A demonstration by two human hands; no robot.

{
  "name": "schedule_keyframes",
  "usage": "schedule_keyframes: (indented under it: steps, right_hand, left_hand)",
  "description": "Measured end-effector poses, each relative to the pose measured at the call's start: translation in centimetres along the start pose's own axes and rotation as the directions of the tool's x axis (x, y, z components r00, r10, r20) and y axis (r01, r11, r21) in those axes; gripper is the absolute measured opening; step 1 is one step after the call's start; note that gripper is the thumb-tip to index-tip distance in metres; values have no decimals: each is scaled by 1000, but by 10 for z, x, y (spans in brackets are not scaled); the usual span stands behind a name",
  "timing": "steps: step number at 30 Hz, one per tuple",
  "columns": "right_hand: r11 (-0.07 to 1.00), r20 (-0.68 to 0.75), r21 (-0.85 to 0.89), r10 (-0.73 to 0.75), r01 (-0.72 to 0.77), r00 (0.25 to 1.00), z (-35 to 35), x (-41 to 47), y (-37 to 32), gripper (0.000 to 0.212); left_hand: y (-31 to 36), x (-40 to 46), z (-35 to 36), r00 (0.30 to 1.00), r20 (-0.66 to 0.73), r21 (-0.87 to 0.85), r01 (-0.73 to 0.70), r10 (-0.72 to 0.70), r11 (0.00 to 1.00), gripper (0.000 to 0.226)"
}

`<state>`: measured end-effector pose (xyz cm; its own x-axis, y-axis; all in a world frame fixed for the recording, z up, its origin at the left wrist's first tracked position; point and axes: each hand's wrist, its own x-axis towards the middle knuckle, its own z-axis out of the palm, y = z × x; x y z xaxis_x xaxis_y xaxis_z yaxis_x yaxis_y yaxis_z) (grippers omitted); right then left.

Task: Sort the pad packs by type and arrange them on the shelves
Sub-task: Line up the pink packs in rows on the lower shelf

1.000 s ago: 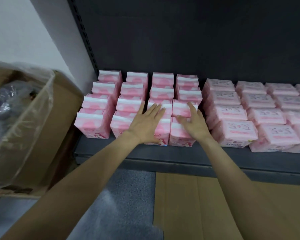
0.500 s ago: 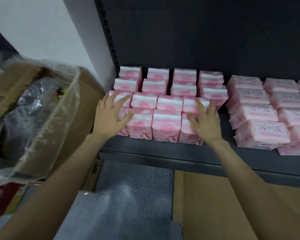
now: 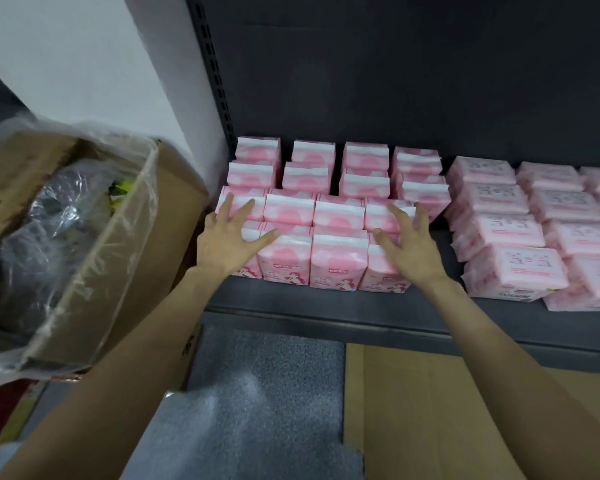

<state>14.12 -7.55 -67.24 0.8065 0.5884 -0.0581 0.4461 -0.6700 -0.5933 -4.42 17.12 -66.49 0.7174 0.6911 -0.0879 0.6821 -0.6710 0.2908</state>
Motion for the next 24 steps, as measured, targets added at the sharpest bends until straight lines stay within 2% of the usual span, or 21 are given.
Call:
schedule_keyframes:
  steps: [2,5,6,8,11,13,14,17,21,24]
  right_hand:
    - [1000,0,29,12,-12,1000,1,0,-1,61]
    - [999,-24,41,-2,3,1000,1,-2,0,62]
    - [999,-52,-28,-35,34,998,-1,-5,1,64]
    - [952,-77,-244,-207,183,975,-8,-14,1,77]
    - [772,62,-503,-416,388,907,-4,-28,0,95]
    - [660,134,-627,-432,414,892,9,-29,-1,92]
    - [638,136,-660,-419,397,898,15,-26,-1,88]
    - [655,112,-675,-364,339,925,24,-17,0,76]
    - [655,124,-663,-381,362,916,22,-17,0,78]
    - [797,23,-468,-420,381,907,2,-17,-7,76]
  left_hand:
    - [-2,1,1,1000,3,11,-15,15,1000,91]
    - [-1,-3,2,998,-52,114,-32,38,993,98]
    - [1,-5,1,994,-88,145,-57,70,988,99]
    - [6,-11,2,963,-150,197,-194,225,961,98]
    - [14,-19,9,868,-103,311,-436,486,844,99]
    - [17,-19,17,857,-2,365,-479,516,798,100]
    - [18,-17,21,866,25,365,-473,499,802,99]
    - [23,-13,26,896,50,326,-433,442,841,98]
    - [28,-17,23,904,36,276,-418,425,866,108]
    - [37,-23,17,900,-66,200,-411,430,890,100]
